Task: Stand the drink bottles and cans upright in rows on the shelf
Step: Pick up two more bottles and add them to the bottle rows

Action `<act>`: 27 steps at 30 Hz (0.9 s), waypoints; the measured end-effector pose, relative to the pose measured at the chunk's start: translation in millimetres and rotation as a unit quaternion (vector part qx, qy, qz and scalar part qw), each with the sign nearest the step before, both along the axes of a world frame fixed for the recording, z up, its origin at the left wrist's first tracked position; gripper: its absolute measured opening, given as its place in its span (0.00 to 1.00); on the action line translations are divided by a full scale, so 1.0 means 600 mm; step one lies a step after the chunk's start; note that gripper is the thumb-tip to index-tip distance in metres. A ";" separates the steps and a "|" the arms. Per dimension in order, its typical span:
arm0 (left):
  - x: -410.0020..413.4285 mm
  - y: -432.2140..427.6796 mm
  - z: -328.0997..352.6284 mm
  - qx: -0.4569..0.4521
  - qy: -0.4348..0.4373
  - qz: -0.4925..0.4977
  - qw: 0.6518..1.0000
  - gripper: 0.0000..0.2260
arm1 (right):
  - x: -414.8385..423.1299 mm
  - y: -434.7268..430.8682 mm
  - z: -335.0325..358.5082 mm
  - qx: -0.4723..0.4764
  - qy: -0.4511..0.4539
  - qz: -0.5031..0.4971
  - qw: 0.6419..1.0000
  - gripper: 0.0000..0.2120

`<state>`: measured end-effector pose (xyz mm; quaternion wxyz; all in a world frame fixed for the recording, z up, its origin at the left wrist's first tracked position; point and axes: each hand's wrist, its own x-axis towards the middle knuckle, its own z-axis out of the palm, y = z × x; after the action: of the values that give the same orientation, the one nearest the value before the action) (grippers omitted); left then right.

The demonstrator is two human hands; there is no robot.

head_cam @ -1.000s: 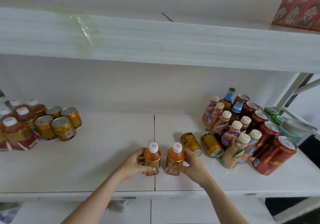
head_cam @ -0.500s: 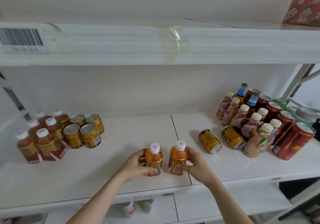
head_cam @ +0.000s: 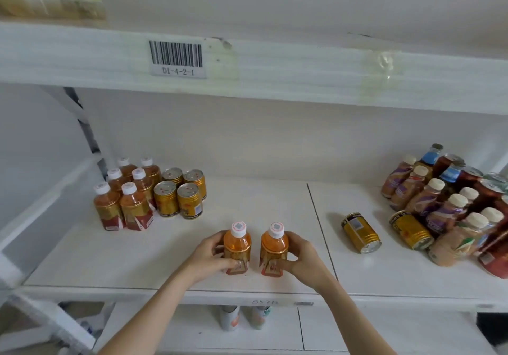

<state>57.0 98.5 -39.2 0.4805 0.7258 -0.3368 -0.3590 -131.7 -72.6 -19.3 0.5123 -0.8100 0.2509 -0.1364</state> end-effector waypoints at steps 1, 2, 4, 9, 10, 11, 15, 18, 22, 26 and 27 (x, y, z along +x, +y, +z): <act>0.009 0.010 0.001 0.002 -0.003 0.000 1.000 0.24 | 0.011 0.009 0.000 0.001 -0.001 0.001 1.000 0.26; 0.020 0.021 0.002 0.005 -0.005 0.000 1.000 0.24 | 0.023 0.018 0.000 0.001 -0.002 0.001 1.000 0.26; 0.045 0.042 0.004 0.008 -0.005 0.000 1.000 0.25 | 0.047 0.039 0.000 0.003 -0.005 0.000 1.000 0.26; 0.124 0.100 0.005 0.023 -0.010 -0.018 1.000 0.26 | 0.118 0.099 -0.003 0.005 -0.012 -0.013 1.000 0.27; 0.141 0.112 0.006 0.025 -0.010 -0.022 0.999 0.26 | 0.134 0.112 -0.004 0.008 -0.015 -0.019 1.000 0.27; 0.158 0.125 0.007 0.027 -0.009 -0.024 0.999 0.26 | 0.149 0.126 -0.005 0.011 -0.016 -0.024 1.000 0.27; 0.217 0.177 0.008 0.033 -0.008 -0.019 0.999 0.28 | 0.206 0.181 -0.009 0.019 -0.017 -0.025 0.999 0.27; 0.254 0.213 0.008 0.040 -0.008 -0.013 0.999 0.29 | 0.248 0.217 -0.011 0.022 -0.014 -0.022 0.999 0.27; 0.291 0.259 0.006 0.049 -0.009 0.005 0.999 0.34 | 0.299 0.257 -0.019 0.027 -0.010 -0.014 0.999 0.27; 0.330 0.299 0.002 0.057 -0.018 0.033 0.998 0.33 | 0.353 0.290 -0.030 0.040 0.003 0.004 0.999 0.29; 0.339 0.307 0.001 0.061 -0.021 0.040 0.997 0.32 | 0.366 0.297 -0.032 0.041 0.007 0.009 0.999 0.29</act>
<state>260.6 282.6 -38.8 0.4422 0.7739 -0.2956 -0.3437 87.8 105.6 -38.5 0.5447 -0.7912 0.2525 -0.1160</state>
